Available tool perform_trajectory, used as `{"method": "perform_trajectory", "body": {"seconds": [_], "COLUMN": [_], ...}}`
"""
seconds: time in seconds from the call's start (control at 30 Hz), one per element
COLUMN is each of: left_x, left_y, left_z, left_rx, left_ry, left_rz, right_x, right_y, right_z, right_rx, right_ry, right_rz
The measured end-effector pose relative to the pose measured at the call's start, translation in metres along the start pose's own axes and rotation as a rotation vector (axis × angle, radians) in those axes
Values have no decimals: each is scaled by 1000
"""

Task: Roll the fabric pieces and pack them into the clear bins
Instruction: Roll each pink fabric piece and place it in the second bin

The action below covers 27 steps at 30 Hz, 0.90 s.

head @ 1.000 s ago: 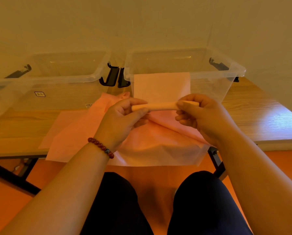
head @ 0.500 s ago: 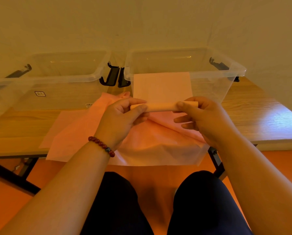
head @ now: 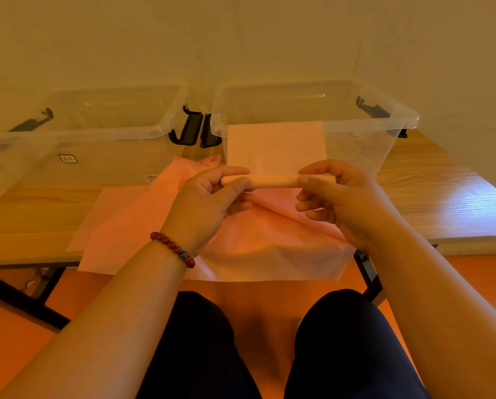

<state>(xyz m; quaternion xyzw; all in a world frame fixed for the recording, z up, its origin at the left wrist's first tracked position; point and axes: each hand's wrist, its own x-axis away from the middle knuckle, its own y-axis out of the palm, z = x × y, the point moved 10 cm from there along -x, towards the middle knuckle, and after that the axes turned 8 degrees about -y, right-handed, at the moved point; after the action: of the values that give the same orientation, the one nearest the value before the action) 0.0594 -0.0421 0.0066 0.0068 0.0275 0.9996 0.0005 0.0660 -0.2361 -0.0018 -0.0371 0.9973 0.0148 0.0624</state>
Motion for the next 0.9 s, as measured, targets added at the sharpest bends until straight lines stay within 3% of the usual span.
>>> {"method": "perform_trajectory", "body": {"seconds": [0.23,0.53,0.9], "left_x": [1,-2,-1], "left_y": [7,0,-7], "left_z": [-4,-2,-2], "left_rx": [-13,-126,-6], "left_ry": [-31,21,-7], "left_rz": [-41,11,80], "right_x": [-2,-3,-6], "right_y": [-1,-2,-3], "right_z": [-3,-6,-8], "right_rx": [78,0,73], "right_ry": [-25,-5,-51], "right_rz": [25,41,65]}}
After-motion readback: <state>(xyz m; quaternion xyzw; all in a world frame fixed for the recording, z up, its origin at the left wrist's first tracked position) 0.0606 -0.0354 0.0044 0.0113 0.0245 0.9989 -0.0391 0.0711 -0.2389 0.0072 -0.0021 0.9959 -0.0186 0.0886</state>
